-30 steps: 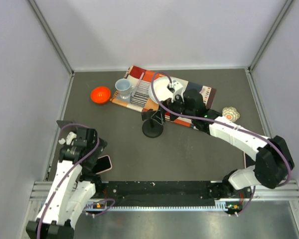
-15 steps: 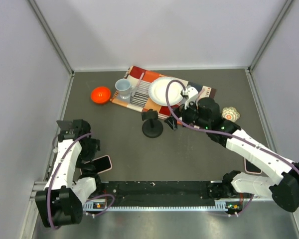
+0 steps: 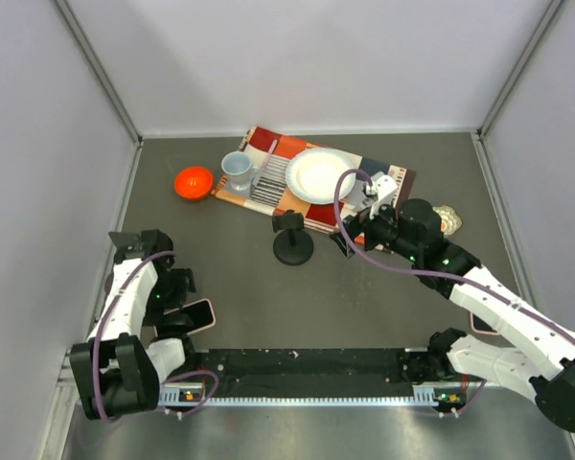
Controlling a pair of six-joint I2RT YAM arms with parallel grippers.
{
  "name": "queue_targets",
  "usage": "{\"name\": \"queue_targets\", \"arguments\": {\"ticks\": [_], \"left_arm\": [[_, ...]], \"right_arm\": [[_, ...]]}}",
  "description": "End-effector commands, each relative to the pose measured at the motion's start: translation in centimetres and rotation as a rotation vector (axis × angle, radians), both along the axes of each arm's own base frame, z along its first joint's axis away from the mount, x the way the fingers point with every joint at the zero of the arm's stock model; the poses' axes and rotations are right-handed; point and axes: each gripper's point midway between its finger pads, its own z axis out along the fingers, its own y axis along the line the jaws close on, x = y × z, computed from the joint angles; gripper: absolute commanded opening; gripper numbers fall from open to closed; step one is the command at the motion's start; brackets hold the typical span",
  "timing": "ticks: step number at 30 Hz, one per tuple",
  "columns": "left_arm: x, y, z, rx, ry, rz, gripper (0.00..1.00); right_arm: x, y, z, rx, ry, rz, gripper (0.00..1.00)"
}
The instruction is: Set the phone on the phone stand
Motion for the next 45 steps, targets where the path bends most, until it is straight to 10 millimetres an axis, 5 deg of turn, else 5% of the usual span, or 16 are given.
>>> {"name": "queue_targets", "arguments": {"ticks": [1,32,45], "left_arm": [[0.0,0.3,-0.4,0.016,-0.006,0.085,0.95],[-0.9,-0.6,-5.7,-0.029,0.025,0.137,0.98],[-1.0,-0.9,-7.2,-0.042,-0.004,0.153,0.91]], "right_arm": [[0.6,-0.6,0.4,0.007,-0.052,-0.018,0.99],[0.4,-0.3,-0.9,0.017,-0.050,0.005,0.99],[0.5,-0.4,-1.6,0.006,-0.041,-0.002,0.99]]}}
